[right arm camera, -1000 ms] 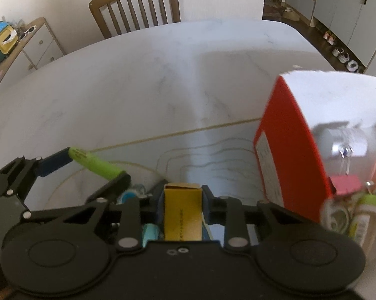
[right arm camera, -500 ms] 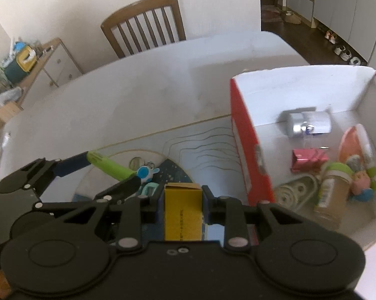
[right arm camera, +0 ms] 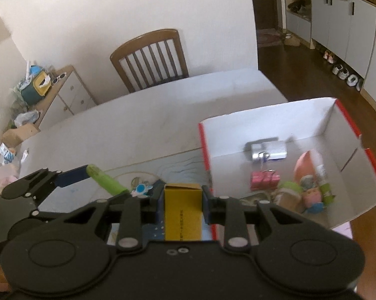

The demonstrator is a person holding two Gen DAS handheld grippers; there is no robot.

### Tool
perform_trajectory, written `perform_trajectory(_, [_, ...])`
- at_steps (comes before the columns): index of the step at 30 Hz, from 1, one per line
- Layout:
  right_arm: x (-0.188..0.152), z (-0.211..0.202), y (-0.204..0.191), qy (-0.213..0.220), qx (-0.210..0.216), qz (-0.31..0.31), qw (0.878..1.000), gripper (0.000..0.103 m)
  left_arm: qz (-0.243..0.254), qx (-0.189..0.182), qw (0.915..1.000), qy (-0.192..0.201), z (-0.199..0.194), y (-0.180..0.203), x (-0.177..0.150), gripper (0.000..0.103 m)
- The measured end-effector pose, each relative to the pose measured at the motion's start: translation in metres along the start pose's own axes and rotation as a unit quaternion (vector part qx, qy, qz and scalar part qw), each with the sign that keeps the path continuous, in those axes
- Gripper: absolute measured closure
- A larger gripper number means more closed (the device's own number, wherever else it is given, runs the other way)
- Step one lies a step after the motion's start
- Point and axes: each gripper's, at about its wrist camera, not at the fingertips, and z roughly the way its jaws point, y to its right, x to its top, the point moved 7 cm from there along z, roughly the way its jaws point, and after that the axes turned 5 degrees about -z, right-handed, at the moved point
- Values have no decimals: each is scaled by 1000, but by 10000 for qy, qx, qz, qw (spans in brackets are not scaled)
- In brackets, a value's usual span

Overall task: Organize rigid objects
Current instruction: 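Carry the highlighter with the left gripper while the right gripper carries the yellow box into the box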

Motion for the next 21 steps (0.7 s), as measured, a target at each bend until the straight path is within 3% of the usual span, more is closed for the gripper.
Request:
perform_trajectory(12, [8, -19, 69, 199, -157, 101, 9996, 75, 120, 37, 9999, -78, 11, 57, 18, 21])
perform_trajectory(21, [12, -16, 131, 122, -307, 136, 9994, 75, 97, 67, 9996, -239, 44, 101, 23, 21])
